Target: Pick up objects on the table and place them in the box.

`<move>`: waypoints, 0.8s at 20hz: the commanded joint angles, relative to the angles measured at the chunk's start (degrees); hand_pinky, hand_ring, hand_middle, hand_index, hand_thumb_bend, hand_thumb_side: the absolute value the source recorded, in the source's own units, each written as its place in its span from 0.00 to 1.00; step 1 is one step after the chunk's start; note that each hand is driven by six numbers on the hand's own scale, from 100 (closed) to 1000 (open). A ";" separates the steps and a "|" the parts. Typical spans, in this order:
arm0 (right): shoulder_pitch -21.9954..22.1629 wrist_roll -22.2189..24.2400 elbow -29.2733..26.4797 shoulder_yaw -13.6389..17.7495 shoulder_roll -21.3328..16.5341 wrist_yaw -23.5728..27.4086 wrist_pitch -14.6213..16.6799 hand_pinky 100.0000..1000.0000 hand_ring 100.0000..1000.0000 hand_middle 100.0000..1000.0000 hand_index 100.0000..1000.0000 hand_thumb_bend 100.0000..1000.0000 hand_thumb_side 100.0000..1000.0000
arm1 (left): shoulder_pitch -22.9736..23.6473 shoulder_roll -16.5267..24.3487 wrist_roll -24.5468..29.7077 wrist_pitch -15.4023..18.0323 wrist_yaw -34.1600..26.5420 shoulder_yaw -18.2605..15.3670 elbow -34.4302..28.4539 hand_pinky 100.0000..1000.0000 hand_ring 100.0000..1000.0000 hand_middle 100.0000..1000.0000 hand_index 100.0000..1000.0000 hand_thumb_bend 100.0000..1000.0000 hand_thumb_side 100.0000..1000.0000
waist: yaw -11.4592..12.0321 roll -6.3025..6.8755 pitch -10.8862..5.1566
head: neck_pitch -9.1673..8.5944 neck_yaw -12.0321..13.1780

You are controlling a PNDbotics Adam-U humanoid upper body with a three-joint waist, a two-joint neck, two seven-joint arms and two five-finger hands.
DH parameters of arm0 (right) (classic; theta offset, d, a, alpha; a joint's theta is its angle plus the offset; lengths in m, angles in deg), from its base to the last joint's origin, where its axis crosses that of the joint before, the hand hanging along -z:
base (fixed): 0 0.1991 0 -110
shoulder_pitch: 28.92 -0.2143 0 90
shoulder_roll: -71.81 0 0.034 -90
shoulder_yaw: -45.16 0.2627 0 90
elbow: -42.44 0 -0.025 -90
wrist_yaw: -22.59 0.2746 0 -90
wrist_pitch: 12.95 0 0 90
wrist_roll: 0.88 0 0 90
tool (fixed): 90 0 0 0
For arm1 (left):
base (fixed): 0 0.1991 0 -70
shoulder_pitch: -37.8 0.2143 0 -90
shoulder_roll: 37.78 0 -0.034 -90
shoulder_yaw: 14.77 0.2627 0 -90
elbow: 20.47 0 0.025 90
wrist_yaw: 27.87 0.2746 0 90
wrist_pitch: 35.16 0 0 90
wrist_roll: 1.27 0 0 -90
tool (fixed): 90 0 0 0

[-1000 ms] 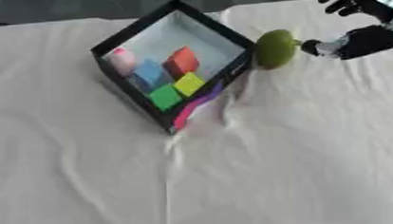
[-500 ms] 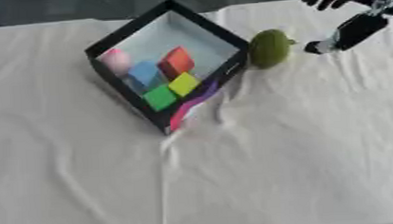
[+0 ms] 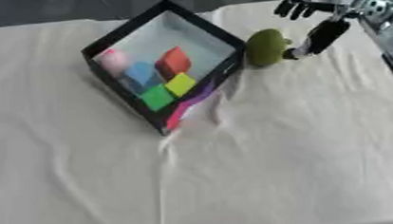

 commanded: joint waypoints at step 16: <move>-5.83 -3.07 7.74 2.29 3.97 -15.86 5.16 0.84 0.83 0.82 0.89 0.46 0.07 | -1.30 0.10 0.57 0.00 0.37 -0.23 -0.85 0.78 0.81 0.75 0.82 0.29 0.57 | 0.80 -0.03 -0.72 | -0.53 -1.24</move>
